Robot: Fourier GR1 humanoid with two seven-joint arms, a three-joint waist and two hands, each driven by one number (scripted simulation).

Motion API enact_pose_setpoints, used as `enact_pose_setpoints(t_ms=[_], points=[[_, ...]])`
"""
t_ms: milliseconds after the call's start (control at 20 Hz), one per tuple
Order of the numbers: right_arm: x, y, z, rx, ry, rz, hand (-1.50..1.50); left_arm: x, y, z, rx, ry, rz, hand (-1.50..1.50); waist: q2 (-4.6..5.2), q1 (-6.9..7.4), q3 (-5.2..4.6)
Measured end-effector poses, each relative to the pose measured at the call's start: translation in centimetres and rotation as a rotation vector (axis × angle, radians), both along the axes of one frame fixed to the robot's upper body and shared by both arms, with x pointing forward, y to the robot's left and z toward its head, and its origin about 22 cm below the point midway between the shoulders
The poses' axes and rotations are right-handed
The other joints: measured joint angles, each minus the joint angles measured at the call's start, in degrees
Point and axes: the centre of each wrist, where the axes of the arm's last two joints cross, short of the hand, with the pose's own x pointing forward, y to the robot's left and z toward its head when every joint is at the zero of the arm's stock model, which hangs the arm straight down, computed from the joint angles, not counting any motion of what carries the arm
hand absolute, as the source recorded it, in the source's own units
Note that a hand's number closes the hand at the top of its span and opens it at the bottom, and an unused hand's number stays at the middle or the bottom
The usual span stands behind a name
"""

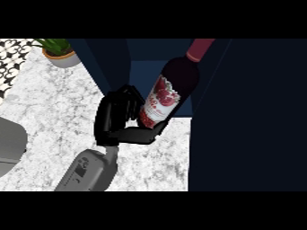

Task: Pick up the wine, place it into the cabinet and close the cabinet

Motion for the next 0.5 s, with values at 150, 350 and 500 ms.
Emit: enact_pose_setpoints(t_ms=[150,350,500], points=[[0.4,-0.4,-0.4,-0.003,-0.001,-0.001,-1.5,0.9,-0.5,-0.6,0.027,0.013,0.001,1.5,0.01,0.02,-0.01],[0.1,-0.3,-0.6,-0.004,-0.001,0.001,-1.5,1.4,-1.8,-1.5,0.041,0.036,0.023,1.5,0.02,-0.14,-0.02],[0.2,-0.7,-0.4,0.001,0.0,-0.002,-1.5,1.2,-1.9,-2.7,0.036,0.063,0.034,1.5,0.01,-0.04,-0.03]])
